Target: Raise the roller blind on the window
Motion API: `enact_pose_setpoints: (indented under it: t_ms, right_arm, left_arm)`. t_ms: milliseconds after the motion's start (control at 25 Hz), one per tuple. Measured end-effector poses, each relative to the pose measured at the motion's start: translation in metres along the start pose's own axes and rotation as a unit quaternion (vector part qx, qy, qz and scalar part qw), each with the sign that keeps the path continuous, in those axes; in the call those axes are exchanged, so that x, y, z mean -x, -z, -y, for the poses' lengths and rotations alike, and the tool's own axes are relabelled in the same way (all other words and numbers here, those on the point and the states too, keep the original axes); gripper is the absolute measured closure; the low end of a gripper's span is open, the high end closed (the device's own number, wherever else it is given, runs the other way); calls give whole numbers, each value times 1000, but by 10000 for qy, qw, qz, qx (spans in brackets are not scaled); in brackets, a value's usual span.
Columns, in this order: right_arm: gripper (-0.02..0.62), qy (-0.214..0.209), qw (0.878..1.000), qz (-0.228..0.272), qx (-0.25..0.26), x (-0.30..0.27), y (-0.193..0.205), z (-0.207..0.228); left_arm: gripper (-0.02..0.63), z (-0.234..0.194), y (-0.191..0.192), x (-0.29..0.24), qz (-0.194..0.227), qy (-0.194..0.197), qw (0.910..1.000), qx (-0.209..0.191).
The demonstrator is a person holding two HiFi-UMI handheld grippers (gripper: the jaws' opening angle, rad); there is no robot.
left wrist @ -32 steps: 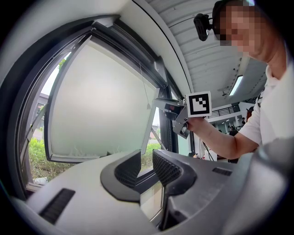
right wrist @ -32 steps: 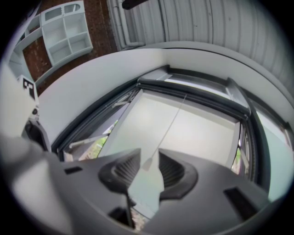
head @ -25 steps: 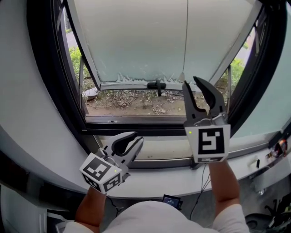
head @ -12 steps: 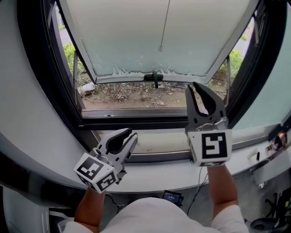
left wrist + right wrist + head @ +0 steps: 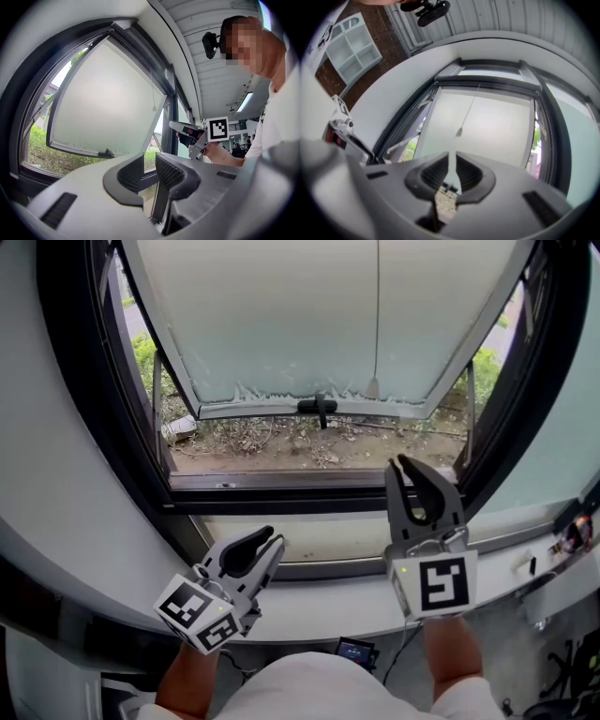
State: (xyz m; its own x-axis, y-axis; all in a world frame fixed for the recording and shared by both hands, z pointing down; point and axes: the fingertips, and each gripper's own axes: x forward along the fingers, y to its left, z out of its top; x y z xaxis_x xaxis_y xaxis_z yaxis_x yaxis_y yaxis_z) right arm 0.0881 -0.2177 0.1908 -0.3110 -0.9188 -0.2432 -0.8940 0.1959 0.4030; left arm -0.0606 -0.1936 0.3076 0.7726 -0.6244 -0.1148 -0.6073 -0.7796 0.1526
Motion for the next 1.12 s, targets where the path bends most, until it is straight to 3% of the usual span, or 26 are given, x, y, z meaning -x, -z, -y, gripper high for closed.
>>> enact_pose_setpoints:
  t_ms: [760,1120]
  right_arm:
    - [541,-98,9916,-1049,-756,31,89,-29]
    - [541,-126,9834,-1512,-993,46,124,-43]
  left_arm:
    - [517,-16,50,22,-302,-143,9980,532]
    - [518,-8,72,31,-445,10,9955,833]
